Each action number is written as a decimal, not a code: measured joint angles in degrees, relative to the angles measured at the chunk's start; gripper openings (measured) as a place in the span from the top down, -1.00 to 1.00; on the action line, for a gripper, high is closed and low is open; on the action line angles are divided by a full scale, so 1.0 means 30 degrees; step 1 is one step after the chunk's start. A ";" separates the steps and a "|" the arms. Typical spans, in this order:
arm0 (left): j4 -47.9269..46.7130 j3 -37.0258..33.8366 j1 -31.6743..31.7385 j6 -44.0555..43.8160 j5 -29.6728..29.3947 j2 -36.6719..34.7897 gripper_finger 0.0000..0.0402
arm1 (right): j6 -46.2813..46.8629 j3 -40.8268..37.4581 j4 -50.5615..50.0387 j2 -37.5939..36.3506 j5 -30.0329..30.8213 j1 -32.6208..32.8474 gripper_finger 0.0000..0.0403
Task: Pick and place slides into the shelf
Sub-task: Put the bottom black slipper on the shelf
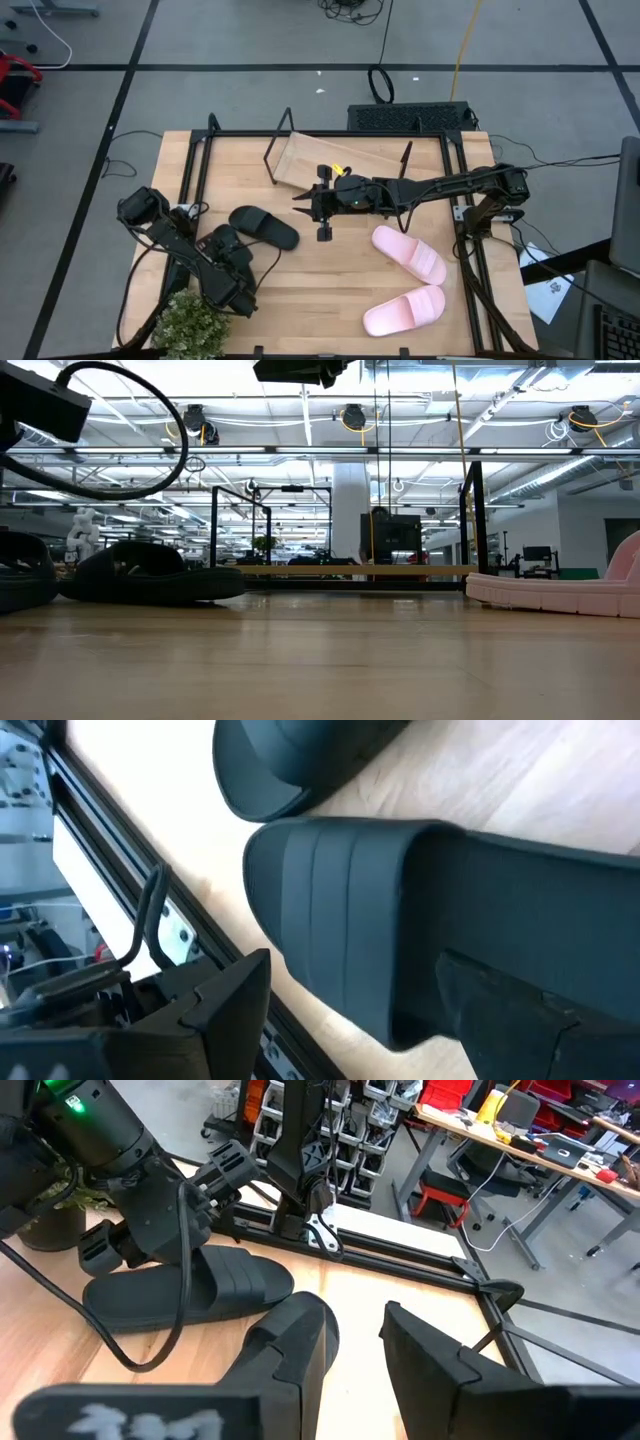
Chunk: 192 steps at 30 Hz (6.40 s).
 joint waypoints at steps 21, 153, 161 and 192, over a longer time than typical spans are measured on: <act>0.1540 -0.1268 0.0395 0.1112 0.1107 0.0000 0.54 | 0.0094 0.0000 0.0007 0.0000 0.0044 -0.0391 0.53; 2.5340 0.0109 1.9786 4.3748 -0.9022 -0.2305 1.00 | -0.1070 0.0000 0.5576 -0.4279 1.9416 -0.6303 0.53; 2.6159 0.0116 2.0758 4.4253 -0.8944 -0.0925 1.00 | -0.1837 0.0000 0.5441 -0.4284 1.9409 -0.6297 0.53; 2.5115 -0.0472 2.1668 4.2796 -0.8191 -0.0321 1.00 | -0.1426 0.0000 0.5435 -0.4284 1.9394 -0.6290 0.53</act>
